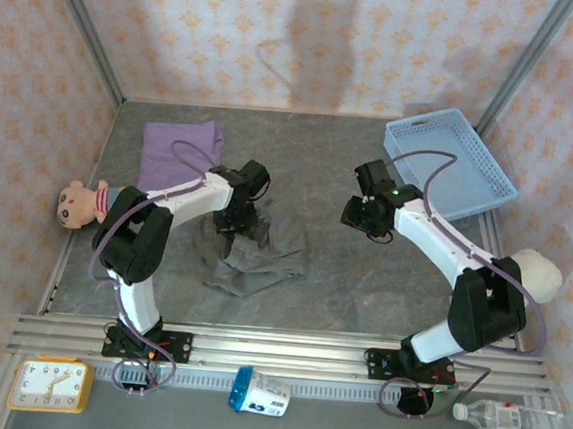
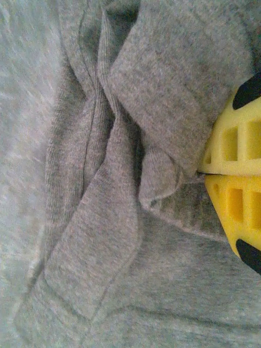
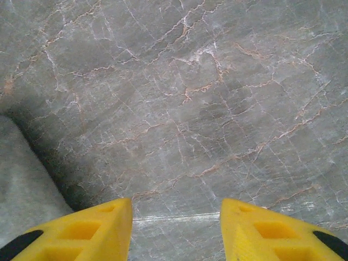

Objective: Fold and stack the mixed laundry pile

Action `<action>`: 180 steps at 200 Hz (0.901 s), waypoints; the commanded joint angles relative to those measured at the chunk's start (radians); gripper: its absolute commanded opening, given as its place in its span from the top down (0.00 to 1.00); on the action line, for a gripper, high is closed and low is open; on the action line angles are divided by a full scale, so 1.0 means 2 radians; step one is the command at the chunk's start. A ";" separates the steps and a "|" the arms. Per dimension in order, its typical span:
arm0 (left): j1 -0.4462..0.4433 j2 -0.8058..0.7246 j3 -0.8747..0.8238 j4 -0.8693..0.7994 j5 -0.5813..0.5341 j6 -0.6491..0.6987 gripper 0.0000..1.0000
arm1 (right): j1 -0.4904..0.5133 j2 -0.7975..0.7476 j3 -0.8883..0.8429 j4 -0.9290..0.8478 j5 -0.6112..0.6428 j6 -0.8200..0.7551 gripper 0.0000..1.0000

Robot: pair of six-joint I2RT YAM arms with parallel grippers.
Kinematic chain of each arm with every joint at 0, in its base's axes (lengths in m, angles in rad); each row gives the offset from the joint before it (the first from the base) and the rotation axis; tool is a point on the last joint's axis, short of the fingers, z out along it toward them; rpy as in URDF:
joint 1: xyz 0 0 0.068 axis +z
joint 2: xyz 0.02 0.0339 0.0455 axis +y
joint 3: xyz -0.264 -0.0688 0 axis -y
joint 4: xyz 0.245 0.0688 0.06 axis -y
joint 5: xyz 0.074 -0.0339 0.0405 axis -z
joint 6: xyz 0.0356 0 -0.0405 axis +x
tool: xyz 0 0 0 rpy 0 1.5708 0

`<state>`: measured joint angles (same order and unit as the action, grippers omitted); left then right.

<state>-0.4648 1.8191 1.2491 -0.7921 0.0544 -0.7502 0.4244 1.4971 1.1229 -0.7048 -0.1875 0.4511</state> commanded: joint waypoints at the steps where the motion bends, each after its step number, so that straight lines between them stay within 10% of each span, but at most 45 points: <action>1: -0.003 0.008 0.005 0.004 -0.002 0.012 0.96 | -0.001 -0.001 0.024 -0.018 0.005 -0.015 0.54; 118: -0.137 0.179 0.309 0.014 0.140 0.119 0.90 | -0.078 -0.022 0.015 -0.013 0.002 -0.008 0.56; 180: -0.123 0.103 0.279 -0.036 0.091 0.134 0.22 | -0.114 -0.050 -0.015 -0.014 -0.021 -0.038 0.56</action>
<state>-0.7338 2.1407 1.8881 -0.8207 0.2550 -0.4618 0.2001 1.4151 1.1198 -0.7185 -0.2115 0.4026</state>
